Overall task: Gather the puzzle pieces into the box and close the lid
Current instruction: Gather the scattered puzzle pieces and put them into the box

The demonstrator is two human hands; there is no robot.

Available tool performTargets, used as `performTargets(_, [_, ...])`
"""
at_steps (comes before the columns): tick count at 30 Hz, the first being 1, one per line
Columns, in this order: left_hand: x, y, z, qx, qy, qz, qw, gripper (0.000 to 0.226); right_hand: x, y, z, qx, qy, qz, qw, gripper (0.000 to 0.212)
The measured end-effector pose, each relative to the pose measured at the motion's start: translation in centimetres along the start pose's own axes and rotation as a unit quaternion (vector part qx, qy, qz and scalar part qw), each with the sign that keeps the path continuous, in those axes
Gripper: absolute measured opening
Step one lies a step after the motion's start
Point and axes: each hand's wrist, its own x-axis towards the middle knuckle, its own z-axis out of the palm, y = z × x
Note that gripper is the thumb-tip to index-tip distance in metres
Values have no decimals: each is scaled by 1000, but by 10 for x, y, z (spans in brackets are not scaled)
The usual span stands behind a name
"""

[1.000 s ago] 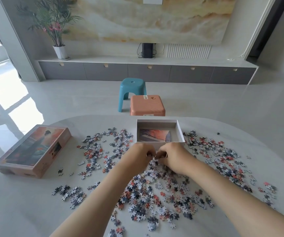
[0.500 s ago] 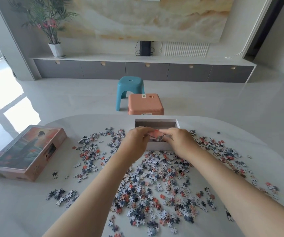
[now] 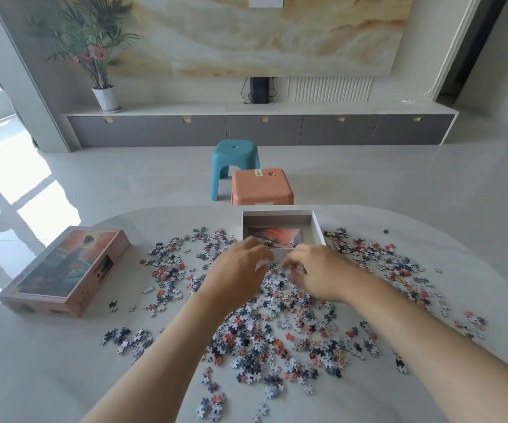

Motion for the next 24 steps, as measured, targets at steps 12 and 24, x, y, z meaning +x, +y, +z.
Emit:
performTargets(12, [-21, 12, 22, -29, -125, -33, 991, 27, -15, -14, 36, 31, -35, 84, 995, 48])
performTargets(24, [-5, 9, 18, -111, -105, -111, 982, 10, 0, -9, 25, 98, -12, 88, 991, 17])
